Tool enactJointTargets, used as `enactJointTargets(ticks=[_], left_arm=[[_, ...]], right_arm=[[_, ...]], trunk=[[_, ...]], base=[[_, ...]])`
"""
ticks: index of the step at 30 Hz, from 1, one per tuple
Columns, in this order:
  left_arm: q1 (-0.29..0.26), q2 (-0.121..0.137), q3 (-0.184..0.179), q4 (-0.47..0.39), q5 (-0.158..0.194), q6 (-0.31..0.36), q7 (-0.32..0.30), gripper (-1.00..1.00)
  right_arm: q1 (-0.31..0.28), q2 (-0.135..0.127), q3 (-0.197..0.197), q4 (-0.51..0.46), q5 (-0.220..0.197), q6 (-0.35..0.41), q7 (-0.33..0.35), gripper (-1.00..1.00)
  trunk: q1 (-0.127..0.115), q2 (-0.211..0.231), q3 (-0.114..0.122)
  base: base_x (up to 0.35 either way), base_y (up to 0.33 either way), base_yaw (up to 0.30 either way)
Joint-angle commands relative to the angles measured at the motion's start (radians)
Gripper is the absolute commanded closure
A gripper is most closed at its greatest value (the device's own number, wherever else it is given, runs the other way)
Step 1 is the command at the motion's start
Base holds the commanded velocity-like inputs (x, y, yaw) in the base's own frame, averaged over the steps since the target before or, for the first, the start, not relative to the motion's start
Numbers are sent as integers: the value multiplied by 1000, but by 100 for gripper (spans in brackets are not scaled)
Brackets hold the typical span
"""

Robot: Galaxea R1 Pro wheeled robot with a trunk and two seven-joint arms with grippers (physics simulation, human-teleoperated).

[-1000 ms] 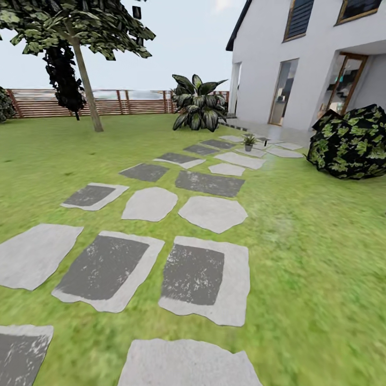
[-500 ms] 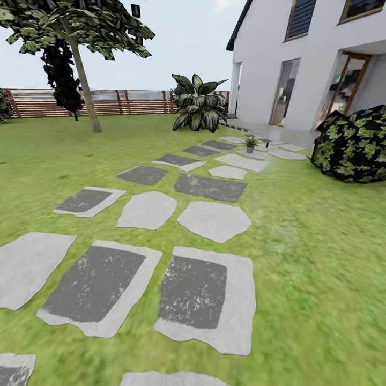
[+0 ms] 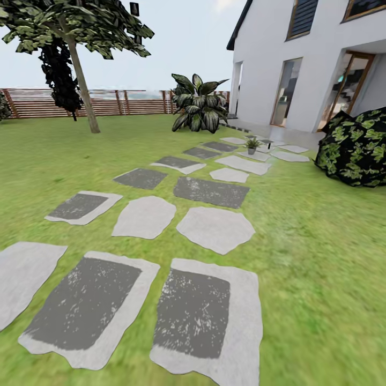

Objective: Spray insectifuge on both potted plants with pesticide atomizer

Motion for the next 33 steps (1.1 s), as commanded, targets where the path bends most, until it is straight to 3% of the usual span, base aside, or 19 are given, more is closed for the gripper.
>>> enactJointTargets(ticks=[1, 33], left_arm=[[-1, 0, 2, 1, 1, -3, 0, -100], [-1, 0, 1, 1, -1, -4, 0, -100]], right_arm=[[-1, 1, -1, 1, 0, -3, 0, -100], [0, 2, -1, 0, 0, -3, 0, -100]], trunk=[[0, 0, -1], [0, 0, -1]], base=[[336, 0, 0], [336, 0, 0]])
